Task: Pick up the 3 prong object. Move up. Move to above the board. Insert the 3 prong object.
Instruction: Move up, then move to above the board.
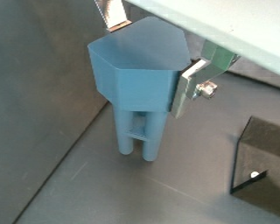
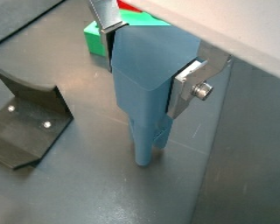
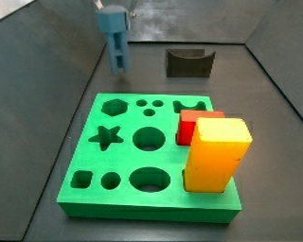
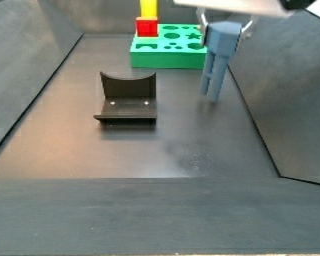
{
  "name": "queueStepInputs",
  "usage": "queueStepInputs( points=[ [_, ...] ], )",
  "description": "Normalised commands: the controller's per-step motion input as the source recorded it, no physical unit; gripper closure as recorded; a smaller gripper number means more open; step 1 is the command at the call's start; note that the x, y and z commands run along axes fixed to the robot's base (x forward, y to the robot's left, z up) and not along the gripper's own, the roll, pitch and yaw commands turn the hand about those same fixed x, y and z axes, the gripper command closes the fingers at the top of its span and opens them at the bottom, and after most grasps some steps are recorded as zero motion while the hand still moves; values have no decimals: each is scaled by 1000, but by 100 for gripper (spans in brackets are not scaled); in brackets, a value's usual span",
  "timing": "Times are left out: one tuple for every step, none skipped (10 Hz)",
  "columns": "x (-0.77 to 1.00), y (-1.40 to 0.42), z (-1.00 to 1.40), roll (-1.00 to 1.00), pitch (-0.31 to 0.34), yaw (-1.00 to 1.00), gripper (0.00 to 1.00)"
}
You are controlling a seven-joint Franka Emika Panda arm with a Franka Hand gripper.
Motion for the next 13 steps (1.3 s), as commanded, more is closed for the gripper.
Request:
queueStepInputs(
  points=[
    [-29, -27, 527, -42, 51, 20, 100],
    [-12, -21, 335, -66, 53, 18, 100],
    [-4, -21, 238, -77, 57, 16, 100],
    [-381, 302, 1000, -191, -316, 123, 100],
    [-393, 311, 1000, -199, -308, 114, 100],
    [-387, 256, 1000, -216, -268, 48, 100],
    [-375, 232, 1000, -222, -226, 21, 100],
    [-327, 202, 1000, -224, -133, -18, 100],
    [-258, 173, 1000, -224, -51, -39, 100],
    [-218, 151, 1000, -204, -13, -45, 100],
    [-196, 133, 998, -188, -3, -46, 100],
    [-96, 64, 732, -177, 13, -48, 100],
    [-51, 46, 578, -180, 31, -53, 100]
  ],
)
